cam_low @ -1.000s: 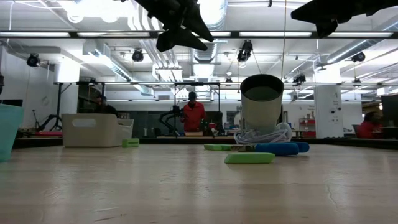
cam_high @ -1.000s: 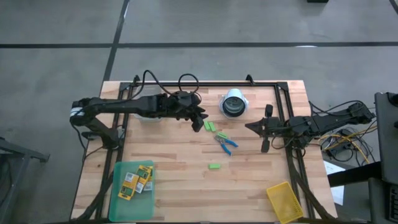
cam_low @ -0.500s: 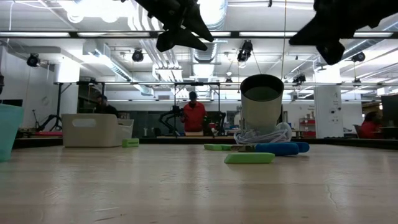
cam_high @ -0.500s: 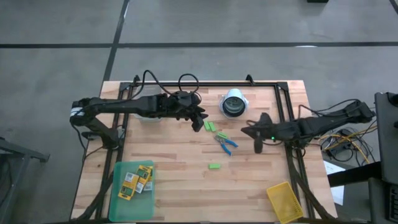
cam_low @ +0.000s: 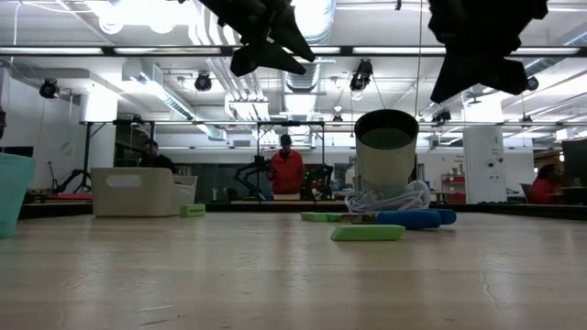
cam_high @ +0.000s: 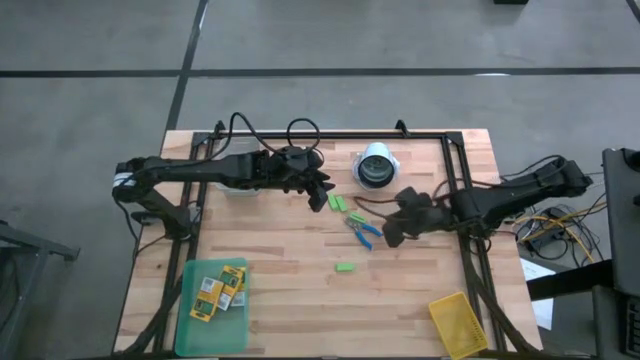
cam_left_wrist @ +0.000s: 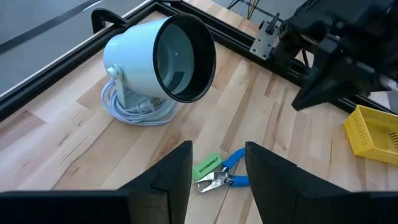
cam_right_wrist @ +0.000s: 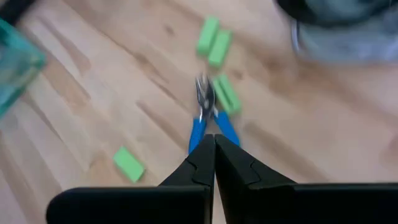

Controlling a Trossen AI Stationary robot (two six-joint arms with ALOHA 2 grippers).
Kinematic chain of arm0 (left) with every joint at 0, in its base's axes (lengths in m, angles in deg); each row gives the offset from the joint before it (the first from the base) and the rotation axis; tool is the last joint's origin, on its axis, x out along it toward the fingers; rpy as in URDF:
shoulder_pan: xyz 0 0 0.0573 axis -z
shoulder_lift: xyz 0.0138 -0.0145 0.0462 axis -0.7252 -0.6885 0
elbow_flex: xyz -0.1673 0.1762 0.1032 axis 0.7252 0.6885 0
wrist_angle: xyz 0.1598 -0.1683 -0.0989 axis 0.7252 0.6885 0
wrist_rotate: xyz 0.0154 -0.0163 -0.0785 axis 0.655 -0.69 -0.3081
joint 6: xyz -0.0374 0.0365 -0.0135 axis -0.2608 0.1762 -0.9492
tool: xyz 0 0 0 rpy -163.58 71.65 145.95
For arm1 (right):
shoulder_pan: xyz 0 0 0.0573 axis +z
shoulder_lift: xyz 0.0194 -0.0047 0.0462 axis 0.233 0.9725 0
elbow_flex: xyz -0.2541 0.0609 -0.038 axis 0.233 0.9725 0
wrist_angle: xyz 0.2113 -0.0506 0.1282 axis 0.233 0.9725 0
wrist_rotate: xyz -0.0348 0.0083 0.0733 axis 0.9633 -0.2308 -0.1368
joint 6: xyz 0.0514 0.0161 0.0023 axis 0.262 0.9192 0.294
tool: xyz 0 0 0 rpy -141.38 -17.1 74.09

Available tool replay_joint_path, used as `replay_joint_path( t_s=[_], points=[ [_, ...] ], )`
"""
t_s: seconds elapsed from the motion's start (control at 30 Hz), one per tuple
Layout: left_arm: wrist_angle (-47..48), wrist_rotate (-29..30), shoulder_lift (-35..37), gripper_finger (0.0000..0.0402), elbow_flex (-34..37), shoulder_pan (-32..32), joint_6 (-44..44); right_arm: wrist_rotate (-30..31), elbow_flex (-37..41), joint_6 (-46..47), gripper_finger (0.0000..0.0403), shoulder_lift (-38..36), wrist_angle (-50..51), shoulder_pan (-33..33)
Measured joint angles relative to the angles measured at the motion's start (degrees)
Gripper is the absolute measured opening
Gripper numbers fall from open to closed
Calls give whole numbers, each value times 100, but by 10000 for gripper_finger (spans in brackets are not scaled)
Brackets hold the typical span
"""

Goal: Pick & Place School Supplies
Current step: Put the blue puncher hole into the gray bin

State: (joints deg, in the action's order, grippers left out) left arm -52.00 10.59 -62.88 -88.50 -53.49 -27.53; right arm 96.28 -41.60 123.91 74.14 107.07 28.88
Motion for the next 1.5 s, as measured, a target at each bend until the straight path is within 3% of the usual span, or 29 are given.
replay_joint_path(
  t_s=[0.23,0.57,0.7,0.9,1.1,1.33,1.5],
  points=[
    [-4,0,0,152,0,2,1,40,-509,-23,23,938,441,-25],
    [-4,-2,0,152,0,4,0,369,-273,-305,125,1387,266,99],
    [-4,-2,0,152,0,4,0,1034,65,-391,147,1304,-288,330],
    [-4,-2,0,152,0,4,2,1151,870,-276,163,1295,-1161,630],
    [-4,-2,0,152,0,4,1,1804,1702,-798,164,1332,-2670,906],
    [-4,-2,0,152,0,4,1,1871,2472,-1778,164,1341,-4169,985],
    [-4,-2,0,152,0,4,1,1870,2743,-1955,166,1360,-4676,983]
  ],
)
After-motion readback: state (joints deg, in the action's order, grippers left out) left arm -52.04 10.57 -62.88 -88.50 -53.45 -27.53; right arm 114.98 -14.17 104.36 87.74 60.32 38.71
